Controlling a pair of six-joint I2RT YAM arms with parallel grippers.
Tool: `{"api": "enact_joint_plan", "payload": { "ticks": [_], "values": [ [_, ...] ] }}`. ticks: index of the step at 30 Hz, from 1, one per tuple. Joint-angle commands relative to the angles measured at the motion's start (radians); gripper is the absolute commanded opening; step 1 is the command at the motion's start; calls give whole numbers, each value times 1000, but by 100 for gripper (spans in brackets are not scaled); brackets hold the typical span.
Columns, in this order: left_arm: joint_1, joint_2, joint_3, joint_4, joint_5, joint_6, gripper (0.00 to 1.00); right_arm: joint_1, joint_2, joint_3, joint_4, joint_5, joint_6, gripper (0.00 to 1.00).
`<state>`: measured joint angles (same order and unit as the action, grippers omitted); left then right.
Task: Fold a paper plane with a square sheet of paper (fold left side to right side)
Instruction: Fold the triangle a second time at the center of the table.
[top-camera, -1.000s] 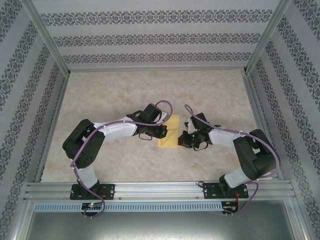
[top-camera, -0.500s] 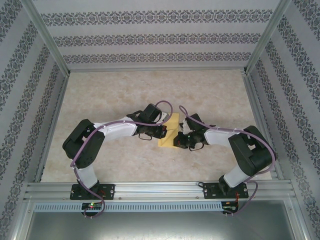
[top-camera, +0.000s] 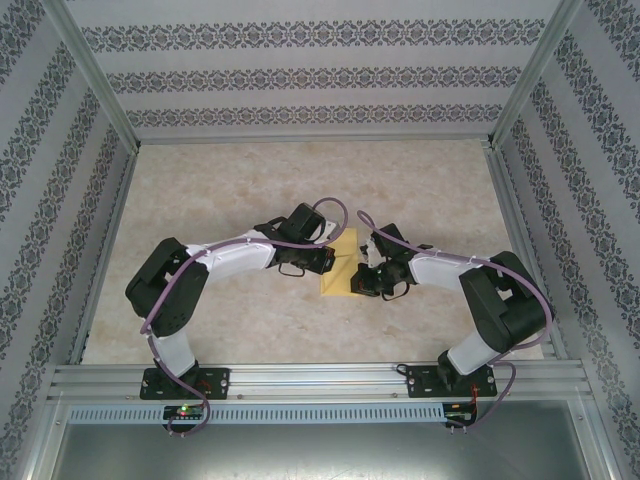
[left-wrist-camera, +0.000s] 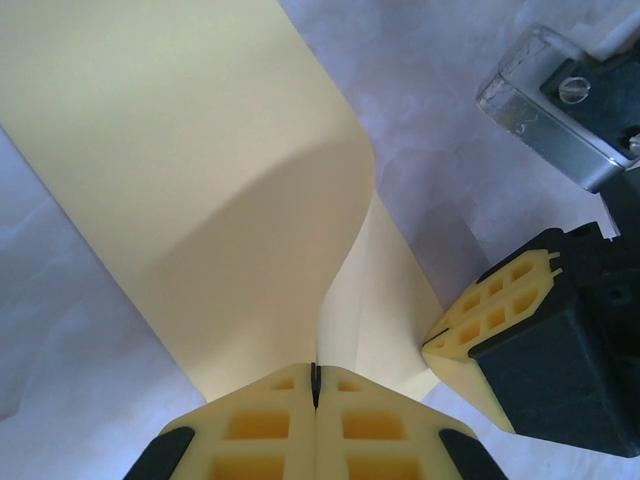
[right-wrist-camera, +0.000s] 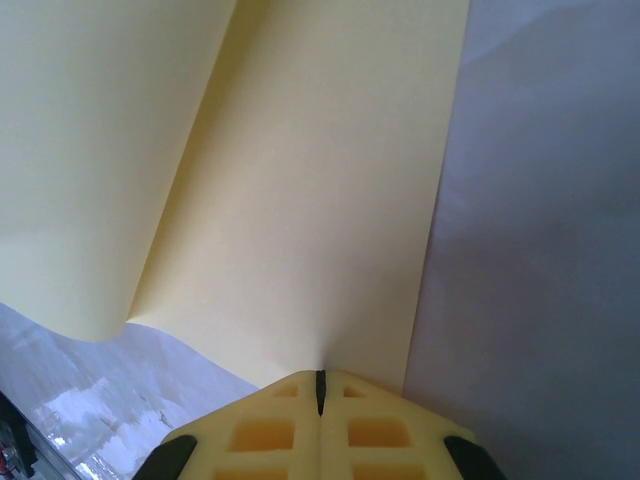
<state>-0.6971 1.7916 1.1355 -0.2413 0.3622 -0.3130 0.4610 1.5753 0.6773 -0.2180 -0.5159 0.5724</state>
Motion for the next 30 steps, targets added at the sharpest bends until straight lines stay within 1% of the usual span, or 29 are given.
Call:
{"api": "enact_joint_plan", "payload": {
  "ticks": [1, 5, 11, 17, 30],
  "values": [
    [15, 28, 29, -40, -2, 34, 5, -5, 2, 8, -53, 32, -27, 0],
    [15, 46, 38, -47, 1, 42, 6, -5, 13, 10, -45, 21, -27, 0],
    [16, 70, 54, -55, -37, 55, 6, -5, 17, 13, -50, 19, -35, 0],
    [22, 97, 68, -50, -52, 59, 6, -5, 17, 14, -66, 25, -45, 0],
    [31, 147, 89, -41, -44, 61, 6, -5, 17, 12, -73, 24, -49, 0]
  ]
}}
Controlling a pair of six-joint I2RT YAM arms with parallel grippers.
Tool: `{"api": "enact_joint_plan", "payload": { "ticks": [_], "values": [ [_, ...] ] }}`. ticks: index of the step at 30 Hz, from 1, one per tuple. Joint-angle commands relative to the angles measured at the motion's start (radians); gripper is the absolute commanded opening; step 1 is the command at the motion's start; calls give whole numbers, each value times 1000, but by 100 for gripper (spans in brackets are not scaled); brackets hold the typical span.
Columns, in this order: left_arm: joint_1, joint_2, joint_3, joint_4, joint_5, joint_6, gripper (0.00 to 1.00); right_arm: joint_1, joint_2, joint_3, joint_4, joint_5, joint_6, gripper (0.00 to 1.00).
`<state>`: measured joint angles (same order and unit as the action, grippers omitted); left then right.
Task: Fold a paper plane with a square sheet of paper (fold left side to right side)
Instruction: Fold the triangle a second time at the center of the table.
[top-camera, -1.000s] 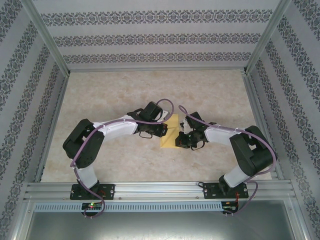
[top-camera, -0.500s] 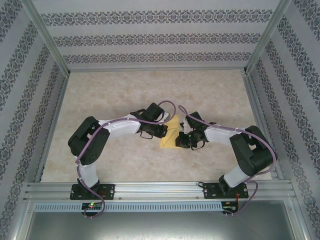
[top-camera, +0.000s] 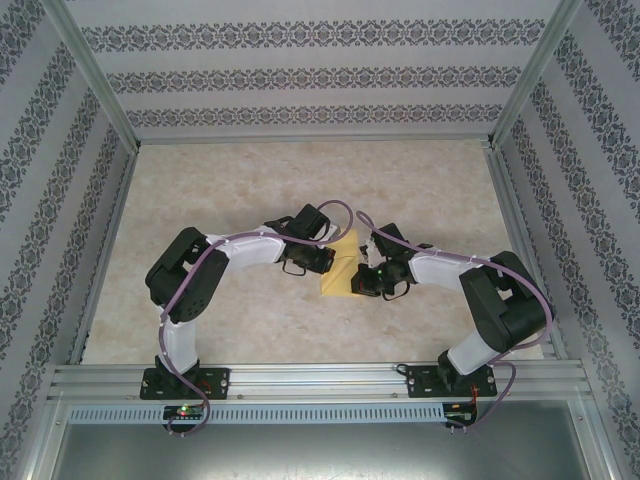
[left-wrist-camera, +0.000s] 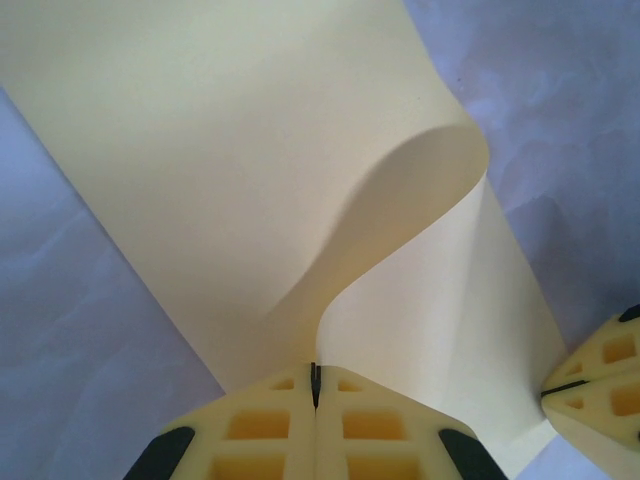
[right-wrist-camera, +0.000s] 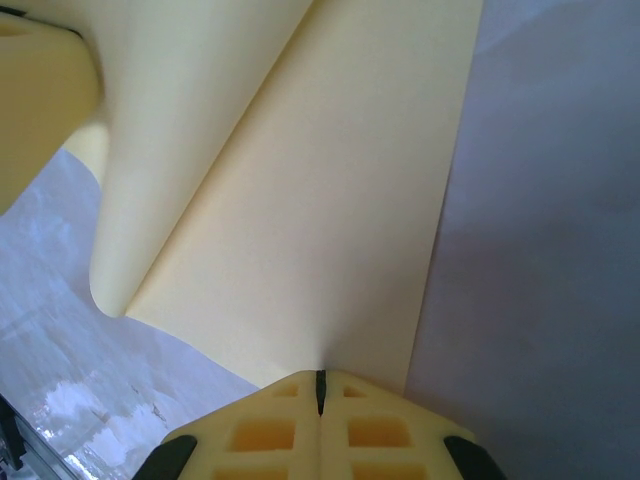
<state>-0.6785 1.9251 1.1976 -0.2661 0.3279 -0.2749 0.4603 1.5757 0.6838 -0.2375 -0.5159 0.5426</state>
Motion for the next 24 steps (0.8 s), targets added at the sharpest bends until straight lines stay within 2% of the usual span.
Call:
{"api": "enact_joint_plan", "payload": {
  "ticks": [1, 24],
  "values": [
    [13, 17, 26, -15, -9, 23, 6, -5, 17, 6, -54, 24, -20, 0],
    [14, 53, 18, 1, 19, 22, 6, -5, 8, 8, -52, 19, -23, 0]
  ]
}}
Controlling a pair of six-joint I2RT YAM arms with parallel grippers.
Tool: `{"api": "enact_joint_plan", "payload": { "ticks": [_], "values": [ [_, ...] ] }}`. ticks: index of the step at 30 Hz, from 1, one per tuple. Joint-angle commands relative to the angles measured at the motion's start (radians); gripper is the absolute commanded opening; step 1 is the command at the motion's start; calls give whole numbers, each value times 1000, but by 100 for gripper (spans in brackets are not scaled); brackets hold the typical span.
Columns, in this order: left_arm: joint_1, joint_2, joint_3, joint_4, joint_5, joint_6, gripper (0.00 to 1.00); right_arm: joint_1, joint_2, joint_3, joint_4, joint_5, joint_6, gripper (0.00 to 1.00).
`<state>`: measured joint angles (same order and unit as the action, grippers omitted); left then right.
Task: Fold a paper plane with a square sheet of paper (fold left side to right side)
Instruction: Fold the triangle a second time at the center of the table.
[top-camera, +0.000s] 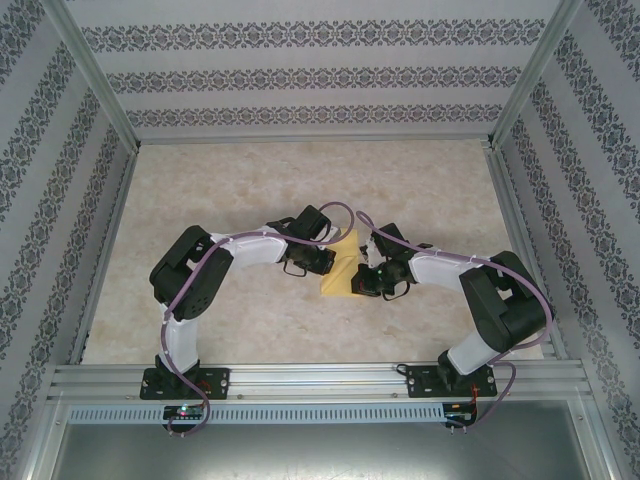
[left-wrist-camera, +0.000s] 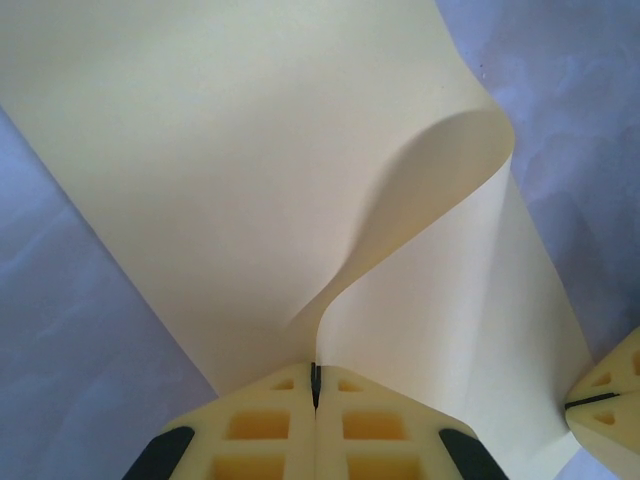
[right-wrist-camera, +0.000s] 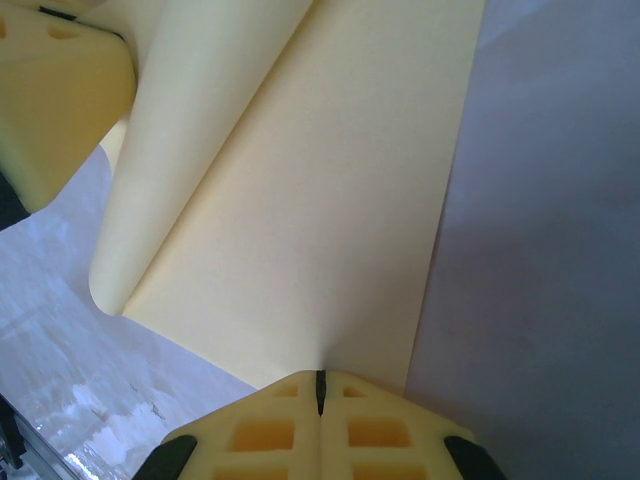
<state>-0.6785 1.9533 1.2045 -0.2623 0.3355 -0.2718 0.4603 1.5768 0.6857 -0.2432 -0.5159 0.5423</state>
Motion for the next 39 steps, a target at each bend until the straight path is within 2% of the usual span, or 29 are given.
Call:
{"api": "enact_joint_plan", "payload": {
  "ticks": [1, 16, 39],
  "values": [
    [14, 25, 10, -4, 11, 19, 6, -6, 5, 7, -46, 20, -22, 0],
    [14, -34, 3, 17, 22, 23, 6, -6, 19, 12, -59, 27, -30, 0],
    [13, -30, -3, 34, 21, 24, 7, -6, 27, 15, -65, 25, -36, 0]
  ]
}}
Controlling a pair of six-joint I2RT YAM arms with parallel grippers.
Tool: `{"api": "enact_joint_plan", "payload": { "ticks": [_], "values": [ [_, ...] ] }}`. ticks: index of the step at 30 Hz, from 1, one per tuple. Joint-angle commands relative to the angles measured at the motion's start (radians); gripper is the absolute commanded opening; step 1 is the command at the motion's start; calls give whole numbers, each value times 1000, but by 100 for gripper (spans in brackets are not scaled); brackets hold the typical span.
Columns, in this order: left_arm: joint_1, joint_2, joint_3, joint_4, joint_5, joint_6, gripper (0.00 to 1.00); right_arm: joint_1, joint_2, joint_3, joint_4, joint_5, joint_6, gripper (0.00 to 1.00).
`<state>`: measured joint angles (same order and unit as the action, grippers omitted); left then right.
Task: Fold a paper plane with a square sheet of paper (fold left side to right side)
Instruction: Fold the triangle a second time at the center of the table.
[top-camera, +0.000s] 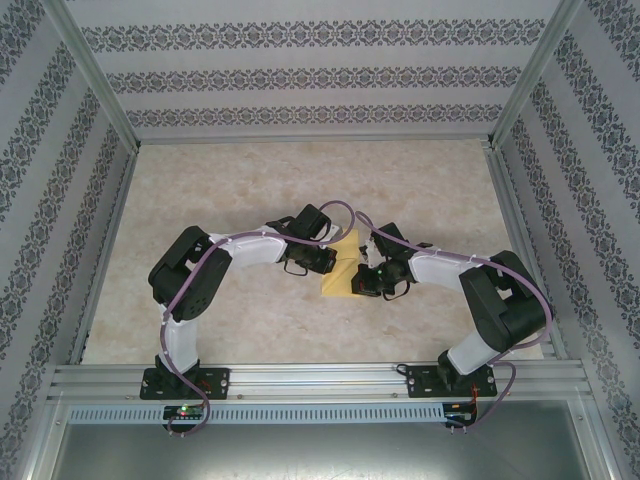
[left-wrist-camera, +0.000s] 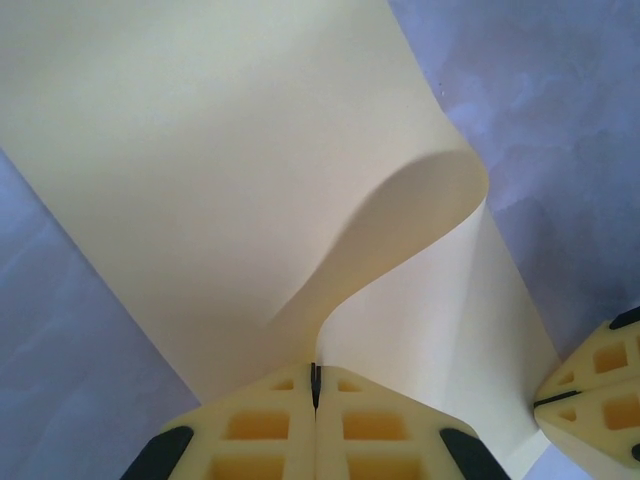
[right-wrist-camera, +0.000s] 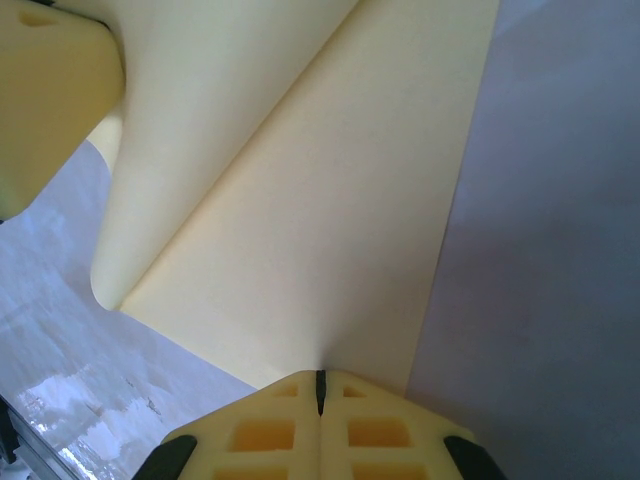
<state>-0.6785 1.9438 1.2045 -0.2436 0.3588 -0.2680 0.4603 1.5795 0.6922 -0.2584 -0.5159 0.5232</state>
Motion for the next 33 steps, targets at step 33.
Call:
{"api": "enact_joint_plan", "payload": {
  "ticks": [33],
  "values": [
    [7, 39, -15, 14, -6, 16, 7, -19, -20, 15, -13, -24, -1, 0]
  ]
}}
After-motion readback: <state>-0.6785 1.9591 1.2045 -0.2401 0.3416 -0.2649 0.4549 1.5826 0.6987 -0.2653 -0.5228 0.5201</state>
